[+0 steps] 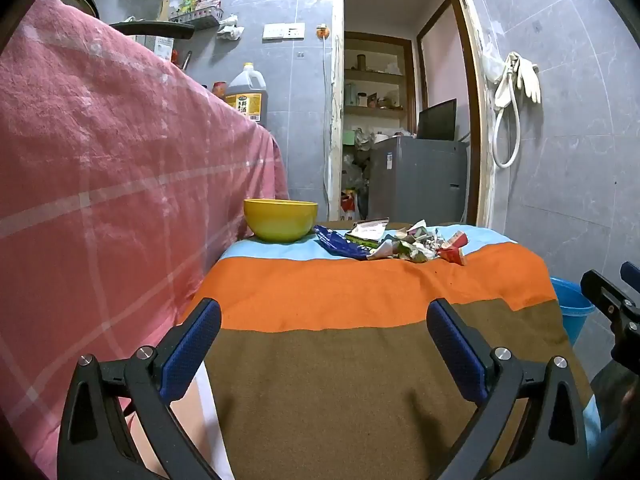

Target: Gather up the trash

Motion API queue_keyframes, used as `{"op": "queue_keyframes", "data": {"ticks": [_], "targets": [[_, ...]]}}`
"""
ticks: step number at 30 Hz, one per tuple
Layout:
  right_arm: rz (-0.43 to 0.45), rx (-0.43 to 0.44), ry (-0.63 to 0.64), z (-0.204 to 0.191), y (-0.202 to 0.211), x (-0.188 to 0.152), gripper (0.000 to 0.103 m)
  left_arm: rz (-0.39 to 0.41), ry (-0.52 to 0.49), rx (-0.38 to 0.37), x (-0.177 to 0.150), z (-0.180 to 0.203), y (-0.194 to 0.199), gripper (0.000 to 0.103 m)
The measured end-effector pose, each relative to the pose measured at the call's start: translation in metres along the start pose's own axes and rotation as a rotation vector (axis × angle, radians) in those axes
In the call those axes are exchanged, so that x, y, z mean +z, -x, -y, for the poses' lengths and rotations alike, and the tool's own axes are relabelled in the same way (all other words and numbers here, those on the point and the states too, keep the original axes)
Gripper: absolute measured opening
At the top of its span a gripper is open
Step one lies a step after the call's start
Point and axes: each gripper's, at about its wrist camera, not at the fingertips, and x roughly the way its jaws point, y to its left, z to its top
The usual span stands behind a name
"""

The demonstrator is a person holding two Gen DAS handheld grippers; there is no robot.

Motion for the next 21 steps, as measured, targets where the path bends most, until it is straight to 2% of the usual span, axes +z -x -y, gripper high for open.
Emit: {"op": "queue_keyframes", "data": {"ticks": [21], "targets": [[-0.01, 0.001, -0.002, 0.0015, 0.0008, 0.0003, 0.103, -0.013, -0.003, 0.001, 0.0003, -0.0004, -0.0002, 0.101]]}}
